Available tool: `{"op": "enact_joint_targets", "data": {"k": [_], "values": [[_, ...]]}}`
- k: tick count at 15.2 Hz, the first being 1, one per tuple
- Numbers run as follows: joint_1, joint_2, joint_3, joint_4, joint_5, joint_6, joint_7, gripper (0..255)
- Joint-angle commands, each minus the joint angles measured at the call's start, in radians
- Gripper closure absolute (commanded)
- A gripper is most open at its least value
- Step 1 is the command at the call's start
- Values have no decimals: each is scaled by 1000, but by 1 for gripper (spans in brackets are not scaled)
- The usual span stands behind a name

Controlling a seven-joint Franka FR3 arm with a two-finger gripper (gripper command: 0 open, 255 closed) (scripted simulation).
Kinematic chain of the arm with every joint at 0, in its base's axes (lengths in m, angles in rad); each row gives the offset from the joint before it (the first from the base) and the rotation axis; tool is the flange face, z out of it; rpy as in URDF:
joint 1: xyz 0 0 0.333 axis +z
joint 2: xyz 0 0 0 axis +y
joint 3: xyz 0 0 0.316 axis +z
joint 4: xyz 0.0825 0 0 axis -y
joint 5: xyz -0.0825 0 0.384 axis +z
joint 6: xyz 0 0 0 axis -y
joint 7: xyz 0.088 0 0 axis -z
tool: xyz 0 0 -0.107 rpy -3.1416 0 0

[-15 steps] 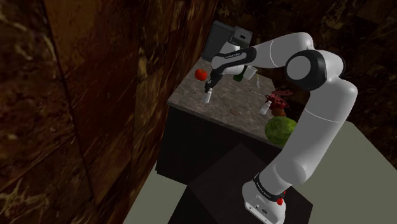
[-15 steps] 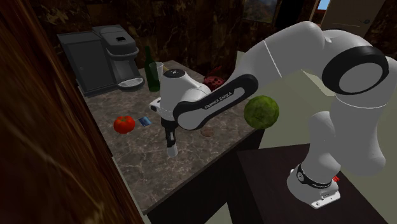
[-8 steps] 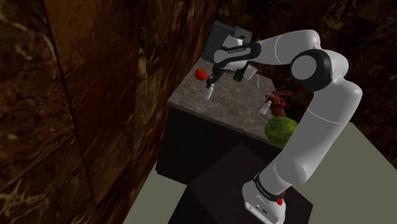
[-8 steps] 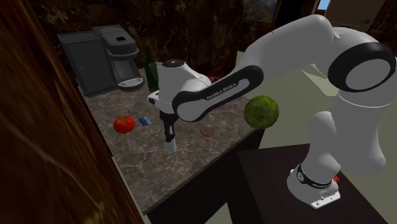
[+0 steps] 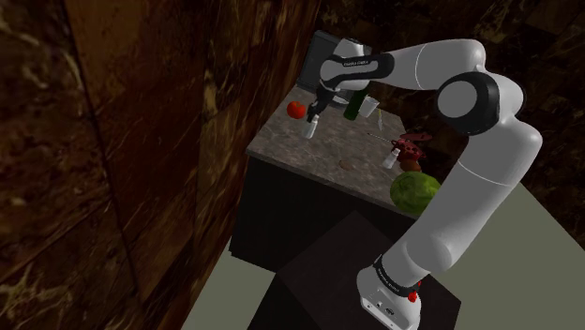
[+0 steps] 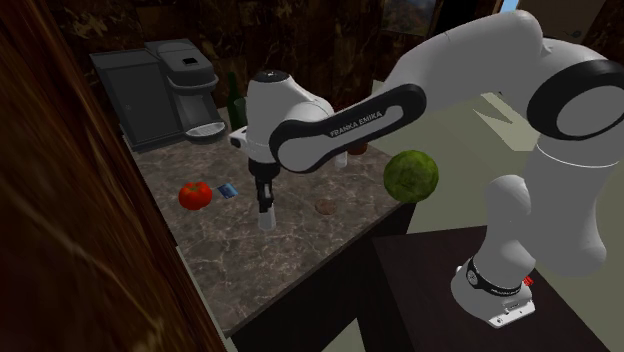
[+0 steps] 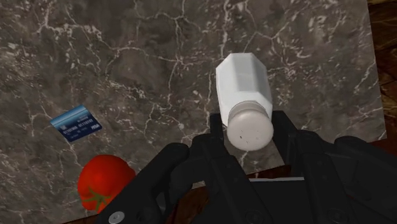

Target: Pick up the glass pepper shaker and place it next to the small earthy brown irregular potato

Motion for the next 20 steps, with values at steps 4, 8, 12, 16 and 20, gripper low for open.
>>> {"op": "enact_joint_targets", "data": {"k": [4, 8, 12, 16, 20], "values": [[0, -17, -2, 46, -7, -63, 3, 255], [1, -29, -3, 86, -12, -113, 6, 255], [1, -37, -3, 129, -15, -165, 8, 255], [1, -42, -4, 176, -17, -217, 9, 255], [-7, -69, -11, 172, -22, -239, -5, 255]]}}
